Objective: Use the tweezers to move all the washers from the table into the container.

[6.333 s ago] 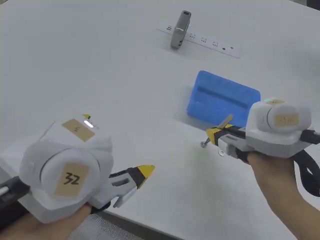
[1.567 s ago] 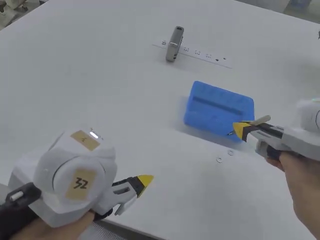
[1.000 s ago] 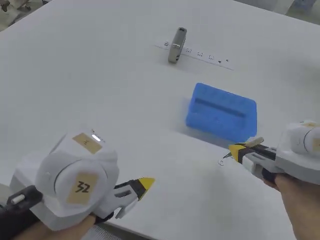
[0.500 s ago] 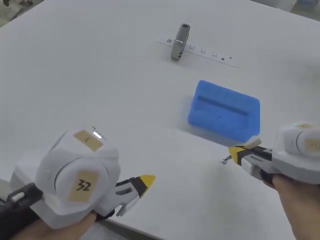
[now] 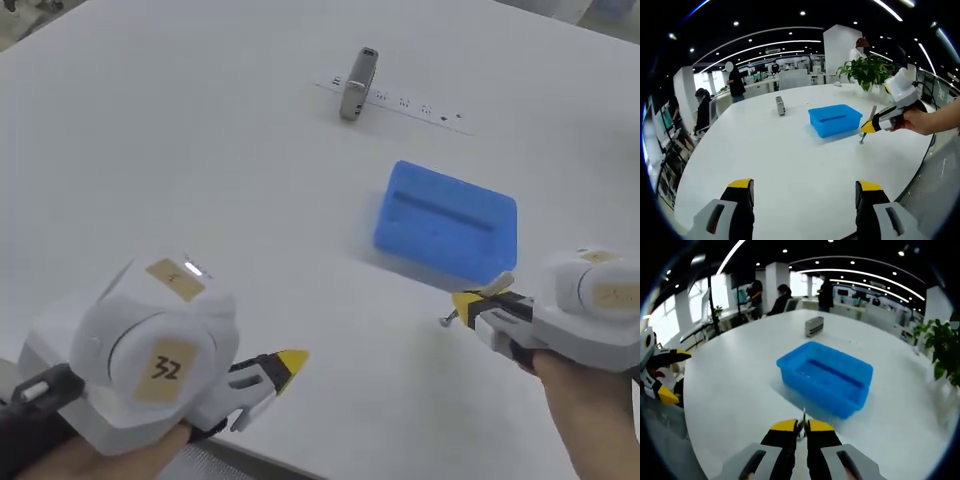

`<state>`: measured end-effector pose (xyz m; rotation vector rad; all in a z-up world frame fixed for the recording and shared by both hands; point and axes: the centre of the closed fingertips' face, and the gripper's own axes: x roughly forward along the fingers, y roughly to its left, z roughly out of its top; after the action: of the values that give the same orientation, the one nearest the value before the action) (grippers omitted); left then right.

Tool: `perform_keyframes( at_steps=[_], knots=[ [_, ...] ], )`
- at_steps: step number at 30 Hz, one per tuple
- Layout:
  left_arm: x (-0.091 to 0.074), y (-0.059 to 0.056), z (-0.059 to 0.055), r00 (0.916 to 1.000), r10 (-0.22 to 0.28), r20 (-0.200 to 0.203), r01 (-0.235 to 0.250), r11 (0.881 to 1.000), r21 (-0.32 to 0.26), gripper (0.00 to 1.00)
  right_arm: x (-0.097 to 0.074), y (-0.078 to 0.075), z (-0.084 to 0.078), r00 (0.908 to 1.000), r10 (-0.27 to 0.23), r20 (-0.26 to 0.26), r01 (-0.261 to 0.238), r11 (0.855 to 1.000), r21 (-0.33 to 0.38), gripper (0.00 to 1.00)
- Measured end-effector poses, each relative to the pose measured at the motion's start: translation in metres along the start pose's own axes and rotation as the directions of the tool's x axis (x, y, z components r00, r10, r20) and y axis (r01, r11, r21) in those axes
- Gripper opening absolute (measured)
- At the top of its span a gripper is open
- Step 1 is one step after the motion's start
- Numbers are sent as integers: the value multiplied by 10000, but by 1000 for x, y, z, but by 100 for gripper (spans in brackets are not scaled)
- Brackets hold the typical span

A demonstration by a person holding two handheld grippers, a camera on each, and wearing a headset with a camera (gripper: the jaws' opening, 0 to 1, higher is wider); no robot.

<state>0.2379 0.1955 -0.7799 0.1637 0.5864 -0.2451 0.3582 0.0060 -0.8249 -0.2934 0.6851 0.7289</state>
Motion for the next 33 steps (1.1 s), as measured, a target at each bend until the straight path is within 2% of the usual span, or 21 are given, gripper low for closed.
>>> perform_keyframes(
  at_steps=[7,19,25,29,33],
  knots=[
    [-1,0,2,10000,-21,87,22,10000,-2,85,-1,0,4,9996,119,-263,-120,9999,-32,3],
    [-1,-2,2,9999,-73,121,73,10000,2,85,-20,-2,30,9989,412,226,-426,9970,650,3],
    [-1,-2,2,9999,-102,103,102,9999,49,85,-28,-2,51,9970,412,657,-462,9960,770,2],
    [-1,-2,2,9999,-90,82,90,10000,31,85,-27,-5,66,9949,352,946,-425,9962,761,2],
    [0,-2,2,9999,-104,58,104,9999,40,85,-19,-16,76,9926,304,1173,-383,9971,655,3]
  ],
)
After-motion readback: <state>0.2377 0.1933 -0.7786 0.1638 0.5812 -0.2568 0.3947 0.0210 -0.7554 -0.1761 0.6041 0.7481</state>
